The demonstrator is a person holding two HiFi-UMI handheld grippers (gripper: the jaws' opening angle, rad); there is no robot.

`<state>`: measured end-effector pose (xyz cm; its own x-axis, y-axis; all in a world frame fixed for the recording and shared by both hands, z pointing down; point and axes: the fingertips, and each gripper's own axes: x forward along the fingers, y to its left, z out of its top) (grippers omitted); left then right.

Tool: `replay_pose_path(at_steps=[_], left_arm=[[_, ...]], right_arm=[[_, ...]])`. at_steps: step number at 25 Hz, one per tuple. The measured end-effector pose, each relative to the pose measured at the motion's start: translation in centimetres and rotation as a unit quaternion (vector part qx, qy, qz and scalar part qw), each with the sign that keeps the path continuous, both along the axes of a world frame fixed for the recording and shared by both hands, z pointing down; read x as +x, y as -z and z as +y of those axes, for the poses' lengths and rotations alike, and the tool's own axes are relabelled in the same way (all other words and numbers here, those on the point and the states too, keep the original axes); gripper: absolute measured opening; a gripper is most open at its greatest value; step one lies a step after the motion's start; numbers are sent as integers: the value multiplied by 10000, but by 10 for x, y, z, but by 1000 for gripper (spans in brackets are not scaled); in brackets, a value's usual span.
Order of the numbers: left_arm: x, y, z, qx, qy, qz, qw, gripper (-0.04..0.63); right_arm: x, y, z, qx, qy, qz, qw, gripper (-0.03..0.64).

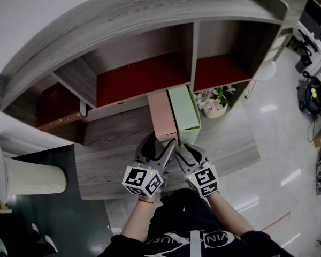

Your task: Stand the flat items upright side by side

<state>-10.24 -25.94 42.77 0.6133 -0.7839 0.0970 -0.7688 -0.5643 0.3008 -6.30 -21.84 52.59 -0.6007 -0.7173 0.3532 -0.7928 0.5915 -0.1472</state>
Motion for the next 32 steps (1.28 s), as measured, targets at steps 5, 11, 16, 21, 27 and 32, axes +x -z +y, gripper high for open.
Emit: replay_pose_path(at_steps=[5, 11, 16, 21, 27, 32], left_arm=[[2, -1, -3, -8, 82, 71, 9999, 293], [2, -1, -3, -15, 179, 170, 9997, 295], [1, -4, -2, -145, 269, 281, 9991, 295], [-11, -5, 5, -134, 546, 123, 9983, 295], [-47, 5, 21, 151, 1141, -106, 9933, 291], [-78, 13, 40, 356, 1518, -397, 9870, 247]], right_arm=[[7, 0, 4, -5, 57, 31, 10000, 172], [13, 7, 4, 113, 231, 74, 9996, 173], [18, 13, 9, 210, 460, 92, 9987, 173], [22, 21, 13, 306, 669, 66, 9973, 175], [29, 28, 13, 448, 853, -56, 9953, 172], [29, 41, 16, 560, 853, -181, 9946, 151]])
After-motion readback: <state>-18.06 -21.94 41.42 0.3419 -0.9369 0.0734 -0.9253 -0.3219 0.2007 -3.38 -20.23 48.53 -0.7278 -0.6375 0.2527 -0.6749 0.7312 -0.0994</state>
